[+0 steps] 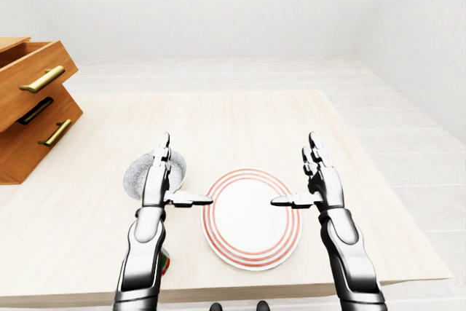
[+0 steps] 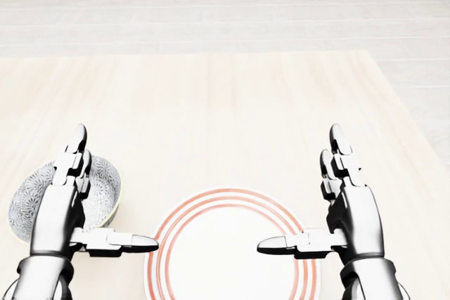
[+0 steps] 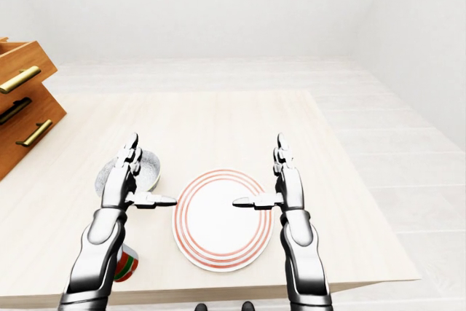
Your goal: Put the bowl on the plate.
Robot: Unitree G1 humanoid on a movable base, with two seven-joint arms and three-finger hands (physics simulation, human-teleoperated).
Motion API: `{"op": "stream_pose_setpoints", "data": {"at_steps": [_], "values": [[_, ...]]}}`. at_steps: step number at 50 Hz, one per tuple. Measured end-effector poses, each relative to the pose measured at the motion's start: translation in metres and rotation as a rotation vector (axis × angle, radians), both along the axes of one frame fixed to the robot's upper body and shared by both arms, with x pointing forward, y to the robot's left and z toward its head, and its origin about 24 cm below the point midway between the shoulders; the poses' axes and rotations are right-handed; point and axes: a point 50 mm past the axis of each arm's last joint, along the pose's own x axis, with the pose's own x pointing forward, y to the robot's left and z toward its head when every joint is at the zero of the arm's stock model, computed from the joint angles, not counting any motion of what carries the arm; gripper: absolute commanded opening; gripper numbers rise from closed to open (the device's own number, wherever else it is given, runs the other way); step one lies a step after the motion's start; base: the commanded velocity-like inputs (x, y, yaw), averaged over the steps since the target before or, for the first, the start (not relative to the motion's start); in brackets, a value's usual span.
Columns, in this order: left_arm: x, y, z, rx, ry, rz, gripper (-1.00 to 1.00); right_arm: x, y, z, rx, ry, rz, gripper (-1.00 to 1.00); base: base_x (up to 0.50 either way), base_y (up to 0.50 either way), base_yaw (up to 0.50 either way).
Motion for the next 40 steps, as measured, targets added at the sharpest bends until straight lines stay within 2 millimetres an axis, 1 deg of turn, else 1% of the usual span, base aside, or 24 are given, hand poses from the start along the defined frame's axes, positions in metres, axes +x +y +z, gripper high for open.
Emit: {"op": "stream_pose_setpoints", "data": {"at_steps": [5,17,24,31,40], "values": [[0.007,0.005,0.000,0.072,0.010,0.013,1.00,-0.001,0.000,0.001,-0.001,-0.003,-0.002,1.00,0.00,0.00,0.00],[0.026,0.018,0.003,0.326,0.030,0.063,1.00,-0.003,-0.001,-0.001,0.002,0.002,-0.004,1.00,0.00,0.00,0.00],[0.034,0.021,0.007,0.455,0.032,0.074,1.00,-0.004,-0.001,-0.002,0.006,0.009,-0.004,1.00,0.00,0.00,0.00],[0.037,0.021,0.010,0.570,0.031,0.073,1.00,-0.006,-0.001,-0.004,0.009,0.017,-0.006,1.00,0.00,0.00,0.00],[0.035,0.019,0.010,0.672,0.039,0.066,1.00,-0.006,-0.001,-0.007,0.009,0.024,-0.008,1.00,0.00,0.00,0.00]]}}
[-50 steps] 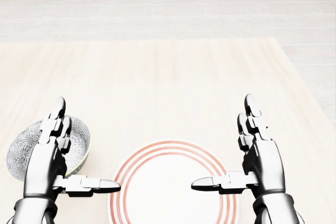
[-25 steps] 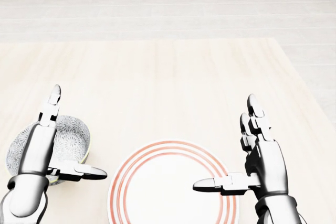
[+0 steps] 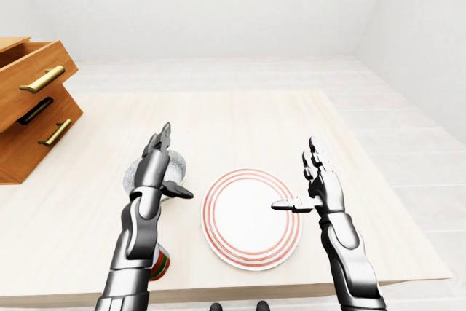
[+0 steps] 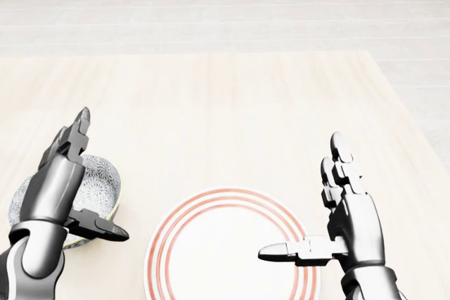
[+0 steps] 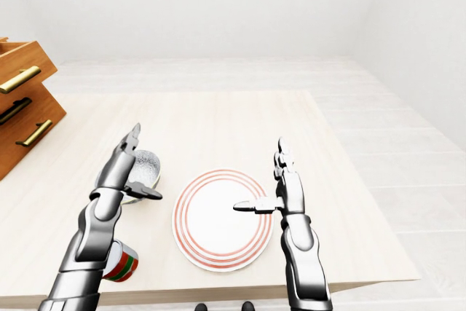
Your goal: Put the bowl on the plate.
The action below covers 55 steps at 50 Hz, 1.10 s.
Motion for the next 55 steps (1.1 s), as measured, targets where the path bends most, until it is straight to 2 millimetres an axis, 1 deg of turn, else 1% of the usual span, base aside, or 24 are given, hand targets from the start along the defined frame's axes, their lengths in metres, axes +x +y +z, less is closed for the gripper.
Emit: {"op": "stream_pose_setpoints", "data": {"at_steps": [18,33,55], "values": [[-0.006,-0.002,-0.007,0.098,0.037,0.001,1.00,0.000,0.000,-0.003,0.000,0.007,0.000,1.00,0.00,0.00,0.00],[-0.005,0.007,-0.022,0.146,0.094,0.043,1.00,0.001,0.000,-0.003,-0.006,0.008,0.004,1.00,0.00,0.00,0.00],[-0.005,0.017,-0.037,0.243,0.145,0.083,1.00,0.001,0.000,-0.004,-0.006,0.009,0.005,1.00,0.00,0.00,0.00]]}}
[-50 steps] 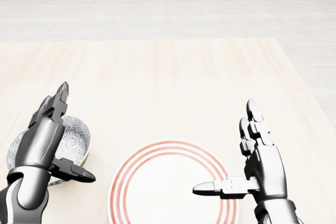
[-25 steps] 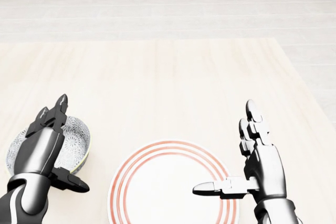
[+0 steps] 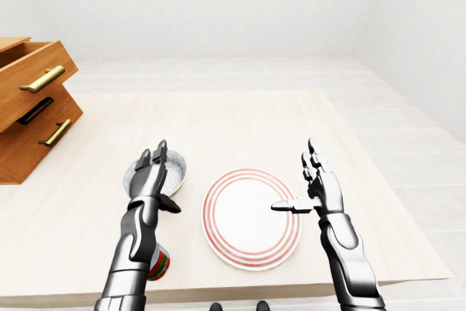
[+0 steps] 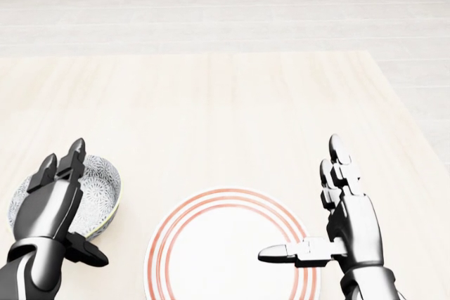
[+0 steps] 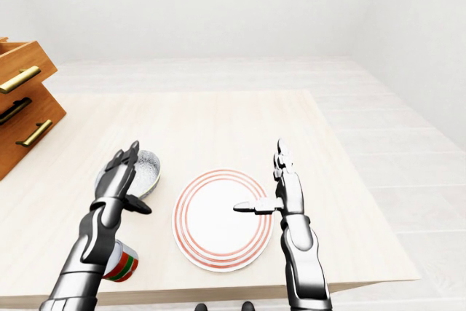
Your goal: Put the bowl on the plate.
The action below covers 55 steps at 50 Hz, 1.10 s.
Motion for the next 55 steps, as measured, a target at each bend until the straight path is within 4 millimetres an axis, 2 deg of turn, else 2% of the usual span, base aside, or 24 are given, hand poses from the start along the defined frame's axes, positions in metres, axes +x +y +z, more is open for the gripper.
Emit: {"op": "stream_pose_setpoints", "data": {"at_steps": [27,55], "values": [[-0.007,0.008,-0.012,0.086,0.043,0.027,1.00,-0.001,0.001,-0.003,0.003,0.003,0.001,1.00,0.00,0.00,0.00],[-0.011,0.010,-0.023,0.096,0.082,0.036,1.00,-0.003,0.000,0.001,0.002,-0.004,0.002,1.00,0.00,0.00,0.00]]}}
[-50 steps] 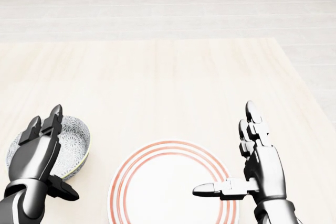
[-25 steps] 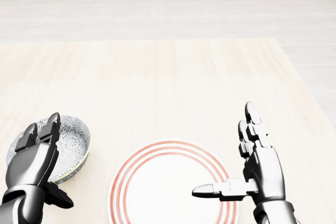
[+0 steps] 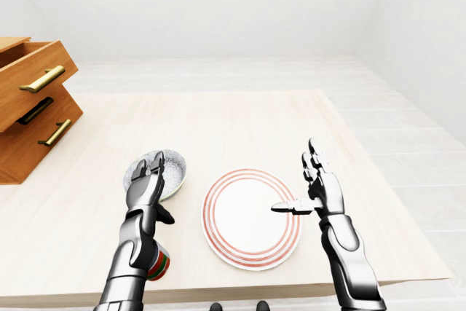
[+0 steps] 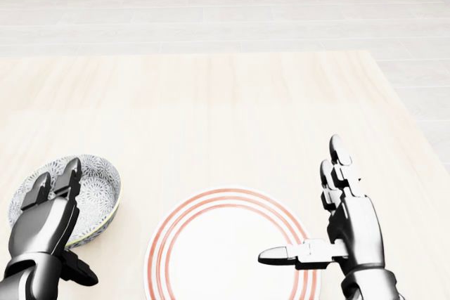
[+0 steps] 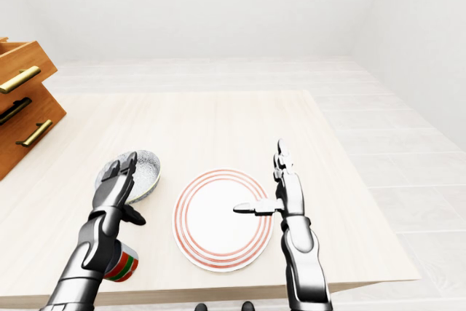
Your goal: Put the bowl on the plate.
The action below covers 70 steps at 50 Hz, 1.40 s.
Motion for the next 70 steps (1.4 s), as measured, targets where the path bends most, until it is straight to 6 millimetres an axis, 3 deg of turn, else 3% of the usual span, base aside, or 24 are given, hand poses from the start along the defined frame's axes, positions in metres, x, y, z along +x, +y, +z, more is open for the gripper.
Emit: {"op": "stream_pose_setpoints", "data": {"at_steps": [4,6,10,18,25,36,57,65,66,70], "values": [[0.0001,-0.0002,-0.0010,-0.005,0.003,0.002,1.00,0.0001,-0.0001,0.0007,0.000,-0.001,0.000,1.00,0.00,0.00,0.00],[0.0004,-0.0004,-0.0011,-0.008,0.003,0.002,0.66,0.0002,-0.0002,0.0012,0.000,-0.001,0.000,1.00,0.00,0.00,0.00],[0.0010,-0.0011,-0.0014,-0.012,0.005,0.000,0.51,0.0003,-0.0004,0.0022,0.000,-0.003,0.000,1.00,0.00,0.00,0.00],[0.0010,-0.0020,-0.0030,-0.020,0.015,-0.004,0.45,-0.0002,-0.0006,0.0030,0.000,-0.005,0.000,1.00,0.00,0.00,0.00],[0.0001,-0.0022,-0.0049,-0.027,0.028,-0.005,0.19,-0.0010,-0.0010,0.0032,0.000,-0.005,-0.002,1.00,0.00,0.00,0.00],[0.0003,-0.0020,-0.0042,-0.025,0.030,-0.009,-0.04,-0.0028,-0.0012,0.0032,0.001,-0.006,-0.004,1.00,0.00,0.00,0.00],[0.0051,-0.0008,-0.0028,-0.011,0.031,-0.012,-0.26,-0.0065,-0.0017,0.0058,-0.001,-0.015,-0.006,1.00,0.00,0.00,0.00],[0.0062,0.0016,-0.0034,0.005,0.040,-0.009,-0.64,-0.0073,-0.0015,0.0072,-0.003,-0.020,-0.006,1.00,0.00,0.00,0.00],[0.0062,0.0018,-0.0036,0.006,0.042,-0.010,-0.79,-0.0073,-0.0015,0.0075,-0.003,-0.022,-0.006,1.00,0.00,0.00,0.00],[0.0064,0.0037,-0.0034,0.011,0.045,-0.006,-0.87,-0.0076,-0.0018,0.0089,-0.005,-0.028,-0.006,1.00,0.00,0.00,0.00]]}}
